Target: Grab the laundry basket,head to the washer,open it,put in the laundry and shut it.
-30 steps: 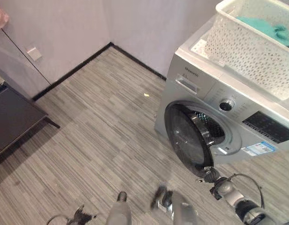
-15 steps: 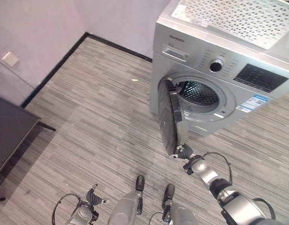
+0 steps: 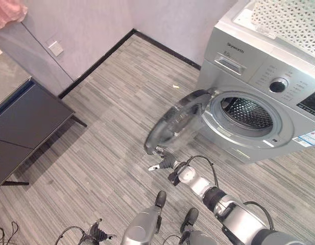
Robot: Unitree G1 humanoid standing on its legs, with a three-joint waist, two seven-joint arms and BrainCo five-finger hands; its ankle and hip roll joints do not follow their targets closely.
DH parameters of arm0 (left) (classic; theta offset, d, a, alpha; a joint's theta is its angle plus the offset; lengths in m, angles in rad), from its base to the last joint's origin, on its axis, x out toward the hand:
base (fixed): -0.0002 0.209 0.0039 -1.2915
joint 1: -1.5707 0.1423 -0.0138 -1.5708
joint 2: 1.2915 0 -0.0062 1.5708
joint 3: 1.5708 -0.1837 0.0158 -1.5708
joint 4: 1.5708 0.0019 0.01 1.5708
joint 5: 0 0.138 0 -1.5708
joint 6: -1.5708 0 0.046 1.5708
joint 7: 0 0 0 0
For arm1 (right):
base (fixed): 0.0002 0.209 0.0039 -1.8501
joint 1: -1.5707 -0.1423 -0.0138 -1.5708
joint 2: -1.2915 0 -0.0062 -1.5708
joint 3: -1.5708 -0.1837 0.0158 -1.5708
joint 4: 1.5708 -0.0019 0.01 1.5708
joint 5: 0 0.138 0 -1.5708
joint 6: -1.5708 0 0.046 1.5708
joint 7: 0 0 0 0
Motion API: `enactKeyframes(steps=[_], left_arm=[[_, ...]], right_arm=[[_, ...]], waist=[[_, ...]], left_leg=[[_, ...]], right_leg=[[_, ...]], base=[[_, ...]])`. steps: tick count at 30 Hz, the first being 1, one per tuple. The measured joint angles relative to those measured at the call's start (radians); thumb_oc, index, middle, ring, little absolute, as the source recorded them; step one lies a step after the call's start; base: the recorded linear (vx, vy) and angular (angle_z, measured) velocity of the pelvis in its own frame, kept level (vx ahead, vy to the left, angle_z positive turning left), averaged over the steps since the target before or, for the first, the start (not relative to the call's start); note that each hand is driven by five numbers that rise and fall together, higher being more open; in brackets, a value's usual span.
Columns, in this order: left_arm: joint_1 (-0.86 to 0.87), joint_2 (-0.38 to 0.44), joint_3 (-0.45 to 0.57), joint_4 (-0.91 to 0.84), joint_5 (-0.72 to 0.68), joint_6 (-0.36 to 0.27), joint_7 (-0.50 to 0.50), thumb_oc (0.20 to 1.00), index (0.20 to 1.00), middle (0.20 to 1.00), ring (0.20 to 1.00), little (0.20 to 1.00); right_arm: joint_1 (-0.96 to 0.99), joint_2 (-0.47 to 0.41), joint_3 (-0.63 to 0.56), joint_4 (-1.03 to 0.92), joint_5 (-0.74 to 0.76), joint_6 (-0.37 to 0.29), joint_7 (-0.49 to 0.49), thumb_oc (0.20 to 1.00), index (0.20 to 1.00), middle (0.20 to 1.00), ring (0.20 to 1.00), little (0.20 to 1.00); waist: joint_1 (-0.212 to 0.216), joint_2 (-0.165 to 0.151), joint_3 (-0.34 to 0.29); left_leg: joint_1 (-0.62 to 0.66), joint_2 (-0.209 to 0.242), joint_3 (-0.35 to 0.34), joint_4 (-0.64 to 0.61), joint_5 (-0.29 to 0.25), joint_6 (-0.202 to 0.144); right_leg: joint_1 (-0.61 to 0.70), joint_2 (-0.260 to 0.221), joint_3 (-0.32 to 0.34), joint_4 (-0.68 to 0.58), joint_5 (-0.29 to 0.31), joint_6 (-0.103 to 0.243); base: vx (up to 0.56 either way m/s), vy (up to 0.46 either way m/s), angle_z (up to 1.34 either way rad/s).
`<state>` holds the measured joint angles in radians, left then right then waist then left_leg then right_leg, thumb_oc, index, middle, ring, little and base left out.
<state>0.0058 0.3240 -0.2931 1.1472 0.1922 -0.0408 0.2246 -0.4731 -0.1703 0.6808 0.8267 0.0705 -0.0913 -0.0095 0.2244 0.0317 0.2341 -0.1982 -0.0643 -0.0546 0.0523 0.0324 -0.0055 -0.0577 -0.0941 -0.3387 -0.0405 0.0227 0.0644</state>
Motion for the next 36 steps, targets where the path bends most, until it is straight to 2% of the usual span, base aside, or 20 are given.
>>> enactKeyframes(steps=[1,4,6,8,11,12,13,14,16,17,18,19,20,22,24,27,30,32,35,36], left_arm=[[0.002,0.014,0.007,-0.001,0.015,-0.002,0.006,1.0,1.0,1.0,1.0,1.0],[-0.024,0.019,0.045,0.044,0.015,0.002,0.006,1.0,1.0,1.0,1.0,1.0],[-0.067,0.025,0.039,0.037,0.01,0.009,0.005,1.0,1.0,1.0,1.0,1.0],[-0.089,0.024,0.012,0.002,0.008,-0.002,0.008,1.0,1.0,1.0,1.0,1.0],[-0.144,0.019,-0.016,-0.055,0.005,-0.007,-0.011,1.0,1.0,1.0,1.0,1.0],[-0.177,0.016,-0.03,-0.069,0.006,-0.008,-0.017,1.0,1.0,1.0,1.0,1.0],[-0.206,0.013,-0.046,-0.067,0.006,-0.009,-0.019,1.0,1.0,1.0,1.0,1.0],[-0.219,0.011,-0.059,-0.069,0.007,-0.009,-0.023,1.0,1.0,1.0,1.0,1.0],[-0.22,0.005,-0.078,-0.065,0.007,-0.003,-0.032,1.0,1.0,1.0,1.0,1.0],[-0.216,0.003,-0.077,-0.064,0.007,-0.002,-0.034,1.0,1.0,1.0,1.0,1.0],[-0.221,0.001,-0.074,-0.049,0.007,0.0,-0.036,1.0,1.0,1.0,1.0,1.0],[-0.229,0.0,-0.075,-0.027,0.008,0.002,-0.035,1.0,1.0,1.0,1.0,1.0],[-0.23,-0.001,-0.076,-0.02,0.009,0.002,-0.035,1.0,1.0,1.0,1.0,1.0],[-0.231,-0.001,-0.072,0.014,0.01,0.004,-0.035,1.0,1.0,1.0,1.0,1.0],[-0.222,0.0,-0.048,0.046,0.01,0.009,-0.035,1.0,1.0,1.0,1.0,1.0],[-0.221,-0.008,-0.031,0.066,0.01,0.02,-0.037,1.0,1.0,1.0,1.0,1.0],[-0.248,-0.008,-0.033,0.082,0.01,0.02,-0.042,1.0,1.0,1.0,1.0,1.0],[-0.293,-0.009,-0.037,0.086,0.01,0.015,-0.047,1.0,1.0,1.0,1.0,1.0],[-0.32,0.006,-0.041,0.094,0.012,0.023,-0.047,1.0,1.0,1.0,1.0,1.0],[-0.333,0.017,-0.045,0.091,0.013,0.023,-0.048,1.0,1.0,1.0,1.0,1.0]], right_arm=[[0.086,-0.058,-0.037,0.043,0.003,0.007,0.009,1.0,1.0,1.0,1.0,1.0],[0.293,-0.177,-0.255,0.134,-0.007,0.011,0.003,1.0,1.0,1.0,1.0,1.0],[0.392,-0.245,-0.349,0.166,-0.009,0.008,-0.02,1.0,1.0,1.0,1.0,1.0],[0.444,-0.255,-0.433,0.194,-0.008,0.023,-0.047,1.0,1.0,1.0,1.0,1.0],[0.472,-0.239,-0.429,0.22,-0.008,0.025,-0.056,1.0,1.0,1.0,1.0,1.0],[0.474,-0.222,-0.42,0.247,-0.008,0.024,-0.055,1.0,1.0,1.0,1.0,1.0],[0.464,-0.211,-0.418,0.274,-0.008,0.028,-0.054,1.0,1.0,1.0,1.0,1.0],[0.462,-0.208,-0.409,0.286,-0.008,0.029,-0.054,1.0,1.0,1.0,1.0,1.0],[0.454,-0.217,-0.404,0.301,-0.009,0.025,-0.054,1.0,1.0,1.0,1.0,1.0],[0.441,-0.225,-0.402,0.298,-0.009,0.029,-0.055,1.0,1.0,1.0,1.0,1.0],[0.438,-0.235,-0.391,0.291,-0.014,0.028,-0.052,1.0,1.0,1.0,1.0,1.0],[0.443,-0.238,-0.388,0.292,-0.031,0.03,-0.052,1.0,1.0,1.0,1.0,1.0],[0.448,-0.237,-0.387,0.293,-0.038,0.03,-0.051,1.0,1.0,1.0,1.0,1.0],[0.42,-0.234,-0.387,0.299,-0.047,0.03,-0.051,1.0,1.0,1.0,1.0,1.0],[0.381,-0.235,-0.395,0.301,-0.047,0.028,-0.051,1.0,1.0,1.0,1.0,1.0],[0.339,-0.236,-0.407,0.337,-0.046,0.029,-0.05,1.0,1.0,1.0,1.0,1.0],[0.374,-0.246,-0.443,0.355,-0.046,0.031,-0.046,1.0,1.0,1.0,1.0,1.0],[0.398,-0.253,-0.444,0.382,-0.046,0.05,-0.029,1.0,1.0,1.0,1.0,1.0],[0.355,-0.246,-0.438,0.424,-0.054,0.05,-0.01,1.0,1.0,1.0,1.0,1.0],[0.349,-0.243,-0.434,0.421,-0.057,0.049,-0.007,1.0,1.0,1.0,1.0,1.0]], waist=[[-0.026,-0.037,-0.025],[-0.099,-0.087,-0.062],[-0.163,-0.093,-0.077],[-0.202,-0.089,-0.1],[-0.243,-0.083,-0.103],[-0.243,-0.081,-0.092],[-0.236,-0.082,-0.075],[-0.226,-0.085,-0.073],[-0.236,-0.071,-0.062],[-0.242,-0.055,-0.057],[-0.247,-0.042,-0.056],[-0.256,-0.034,-0.056],[-0.257,-0.034,-0.054],[-0.251,-0.039,-0.047],[-0.239,-0.05,-0.028],[-0.252,-0.052,-0.005],[-0.275,-0.041,-0.008],[-0.278,-0.036,-0.011],[-0.261,-0.042,-0.009],[-0.255,-0.051,-0.011]], left_leg=[[0.026,0.002,0.009,-0.021,-0.001,-0.001],[0.09,0.009,0.037,-0.06,-0.001,-0.001],[0.107,0.018,0.042,-0.064,-0.011,0.004],[0.117,0.025,0.044,-0.064,-0.011,0.01],[0.092,0.059,0.063,0.043,-0.051,-0.047],[0.027,0.069,0.063,0.193,-0.065,-0.073],[-0.035,0.067,0.058,0.317,-0.053,-0.085],[-0.052,0.072,0.055,0.372,-0.024,-0.106],[-0.084,0.074,0.019,0.438,-0.015,-0.108],[-0.085,0.089,0.005,0.419,-0.023,-0.097],[-0.085,0.122,0.038,0.351,-0.023,-0.096],[-0.078,0.188,0.056,0.186,-0.004,-0.117],[-0.072,0.217,0.034,0.079,0.012,-0.137],[-0.049,0.25,-0.039,-0.088,0.023,-0.152],[-0.03,0.252,-0.075,-0.116,0.025,-0.156],[-0.023,0.19,-0.071,0.038,0.019,-0.145],[-0.029,0.154,-0.02,0.114,0.015,-0.139],[-0.026,0.146,0.0,0.101,0.011,-0.103],[-0.011,0.09,0.085,0.136,-0.061,-0.001],[-0.009,0.076,0.1,0.147,-0.073,0.009]], right_leg=[[0.012,0.0,0.011,0.0,-0.007,0.003],[0.039,-0.001,0.045,0.007,-0.014,0.008],[0.038,0.006,0.056,0.029,-0.031,0.008],[0.039,0.013,0.066,0.058,-0.053,-0.003],[0.048,0.065,0.138,0.06,-0.076,-0.035],[0.052,0.081,0.139,0.06,-0.076,-0.067],[0.062,0.073,0.137,0.063,-0.075,-0.083],[0.063,0.067,0.144,0.066,-0.07,-0.1],[0.076,0.072,0.164,0.062,-0.073,-0.111],[0.08,0.077,0.172,0.061,-0.071,-0.117],[0.087,0.086,0.16,0.047,-0.062,-0.127],[0.085,0.105,0.166,0.032,-0.049,-0.113],[0.081,0.12,0.187,0.025,-0.045,-0.108],[0.077,0.15,0.234,0.011,-0.032,-0.116],[0.082,0.174,0.326,-0.005,-0.016,-0.105],[0.123,0.18,0.397,-0.017,-0.013,-0.104],[0.142,0.166,0.411,-0.027,-0.021,-0.109],[0.136,0.119,0.43,-0.021,-0.046,-0.071],[0.107,0.041,0.434,0.047,-0.077,-0.024],[0.09,0.016,0.424,0.076,-0.09,-0.008]], base=[[0.09,-0.078,-0.2],[0.07,-0.119,-0.34],[0.06,-0.151,-0.16],[0.05,-0.201,-0.13],[0.0,-0.235,-0.25],[-0.02,-0.182,0.02],[0.0,-0.105,-0.07],[0.02,-0.057,-0.19],[0.07,0.009,-0.26],[0.12,0.046,-0.09],[0.17,0.1,-0.05],[0.24,0.142,-0.02],[0.22,0.135,-0.23],[0.16,0.126,-0.71],[0.17,0.25,-1.29],[0.17,0.269,-0.94],[0.07,0.201,-0.35],[0.11,0.419,-0.18],[0.1,0.337,-0.54],[0.03,0.192,-0.43]])
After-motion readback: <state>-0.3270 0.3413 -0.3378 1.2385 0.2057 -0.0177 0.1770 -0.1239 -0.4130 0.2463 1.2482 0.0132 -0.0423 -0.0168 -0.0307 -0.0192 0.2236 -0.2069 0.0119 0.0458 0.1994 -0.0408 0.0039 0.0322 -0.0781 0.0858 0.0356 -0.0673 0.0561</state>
